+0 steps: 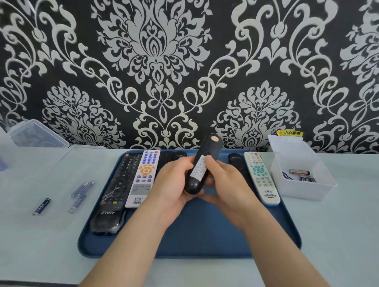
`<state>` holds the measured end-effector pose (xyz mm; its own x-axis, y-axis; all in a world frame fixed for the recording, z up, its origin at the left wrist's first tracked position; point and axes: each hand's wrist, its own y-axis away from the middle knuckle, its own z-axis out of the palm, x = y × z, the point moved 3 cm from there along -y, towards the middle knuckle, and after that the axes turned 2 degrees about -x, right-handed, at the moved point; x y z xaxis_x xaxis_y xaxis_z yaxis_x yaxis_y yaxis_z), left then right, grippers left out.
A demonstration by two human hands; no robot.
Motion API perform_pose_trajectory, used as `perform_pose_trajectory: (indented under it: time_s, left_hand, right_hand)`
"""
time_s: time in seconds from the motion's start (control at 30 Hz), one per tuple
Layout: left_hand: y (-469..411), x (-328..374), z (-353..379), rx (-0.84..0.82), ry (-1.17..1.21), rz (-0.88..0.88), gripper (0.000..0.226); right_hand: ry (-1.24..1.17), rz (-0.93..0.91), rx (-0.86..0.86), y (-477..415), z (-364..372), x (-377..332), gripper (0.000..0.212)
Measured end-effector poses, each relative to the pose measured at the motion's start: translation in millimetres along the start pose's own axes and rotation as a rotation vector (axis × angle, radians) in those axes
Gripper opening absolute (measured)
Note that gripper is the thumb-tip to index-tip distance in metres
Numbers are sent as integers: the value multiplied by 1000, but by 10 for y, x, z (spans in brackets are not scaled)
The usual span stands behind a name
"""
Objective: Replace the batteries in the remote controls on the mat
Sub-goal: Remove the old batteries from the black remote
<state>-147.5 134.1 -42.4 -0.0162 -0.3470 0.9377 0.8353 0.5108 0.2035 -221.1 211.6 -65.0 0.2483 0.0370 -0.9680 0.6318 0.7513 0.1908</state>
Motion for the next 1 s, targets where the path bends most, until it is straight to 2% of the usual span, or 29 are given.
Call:
perform_pose_trajectory:
  time_s: [0.07,0.27,0.5,0.6,0.8,0.87,1.0]
  left_hand:
    - [7,1,31,2,14,15,31]
    - [-11,-63,79,-27,-177,160,30]
    - [2,-87,171,5,-479,327,36]
    - [-5,-127,167,18,-639,383,40]
    - [16,-110,226,-1,-494,377,45]
    - [9,-111,240,5,-472,376,42]
    - [-15,-76,192,110,-334,407,31]
  right_hand:
    - [-131,-12,-31,18,28,-16,29]
    - [-396,78,41,-65,-13,7,20]
    - [-482,141,-28,-47,-86,23,21]
    - [-528,162,-119,2,-126,-28,28]
    - [-580,77,-324,105,-51,-154,30]
    - [-628,42,-355,94,-24,-168,38]
    - [-663,14,-379,61,17,-134,43]
